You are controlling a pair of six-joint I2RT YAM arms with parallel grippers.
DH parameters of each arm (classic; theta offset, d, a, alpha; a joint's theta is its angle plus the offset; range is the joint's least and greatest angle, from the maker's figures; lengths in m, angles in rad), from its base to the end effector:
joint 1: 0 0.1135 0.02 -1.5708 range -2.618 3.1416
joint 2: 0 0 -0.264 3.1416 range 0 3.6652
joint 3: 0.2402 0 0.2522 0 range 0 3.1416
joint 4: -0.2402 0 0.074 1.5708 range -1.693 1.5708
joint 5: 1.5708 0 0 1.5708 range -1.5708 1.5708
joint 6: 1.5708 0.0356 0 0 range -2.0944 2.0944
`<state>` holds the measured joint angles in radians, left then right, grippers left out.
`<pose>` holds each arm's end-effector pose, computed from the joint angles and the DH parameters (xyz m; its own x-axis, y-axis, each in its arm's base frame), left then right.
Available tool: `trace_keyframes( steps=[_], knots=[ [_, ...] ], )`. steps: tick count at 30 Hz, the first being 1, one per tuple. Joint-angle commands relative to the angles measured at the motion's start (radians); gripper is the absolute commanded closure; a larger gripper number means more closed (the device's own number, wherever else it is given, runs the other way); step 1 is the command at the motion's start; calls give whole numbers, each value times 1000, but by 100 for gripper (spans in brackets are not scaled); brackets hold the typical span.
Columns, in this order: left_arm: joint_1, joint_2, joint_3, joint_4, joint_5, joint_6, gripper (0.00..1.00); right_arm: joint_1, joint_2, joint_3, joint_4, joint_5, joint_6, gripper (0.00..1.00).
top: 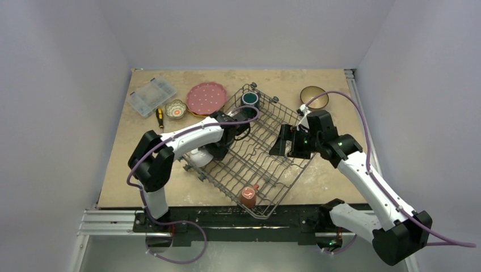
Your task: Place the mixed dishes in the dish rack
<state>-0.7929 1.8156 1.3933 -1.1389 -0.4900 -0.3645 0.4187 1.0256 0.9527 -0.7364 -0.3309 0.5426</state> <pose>0.2456 -0.2255 0.2186 -0.8786 0.4437 -0.1767 0.3342 0.8355 0.4363 0.1836 0.0943 0.3033 -0.8706 0.1471 -0.4695 -0.1632 0.8139 0.5577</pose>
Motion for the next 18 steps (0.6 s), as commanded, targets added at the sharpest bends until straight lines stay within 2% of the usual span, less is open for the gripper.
trace_keyframes(
  steps=[1, 6, 11, 13, 14, 18],
  knots=[
    [5, -2, -17, 8, 19, 25, 73, -2, -33, -25, 47, -22, 31, 15],
    [4, -18, -41, 13, 42, 15, 42, -2, -53, -39, 51, -26, 44, 15],
    [4, -43, -47, 20, 69, 16, 26, -3, -77, -58, 54, -31, 61, 15],
    [3, -42, -47, 19, 74, 15, 10, -3, -84, -65, 56, -35, 67, 15],
    [3, -42, -49, 18, 76, 15, 5, -1, -87, -66, 55, -36, 68, 15],
    [3, -62, -64, 20, 87, 15, 1, -2, -99, -69, 50, -36, 75, 15]
  ],
)
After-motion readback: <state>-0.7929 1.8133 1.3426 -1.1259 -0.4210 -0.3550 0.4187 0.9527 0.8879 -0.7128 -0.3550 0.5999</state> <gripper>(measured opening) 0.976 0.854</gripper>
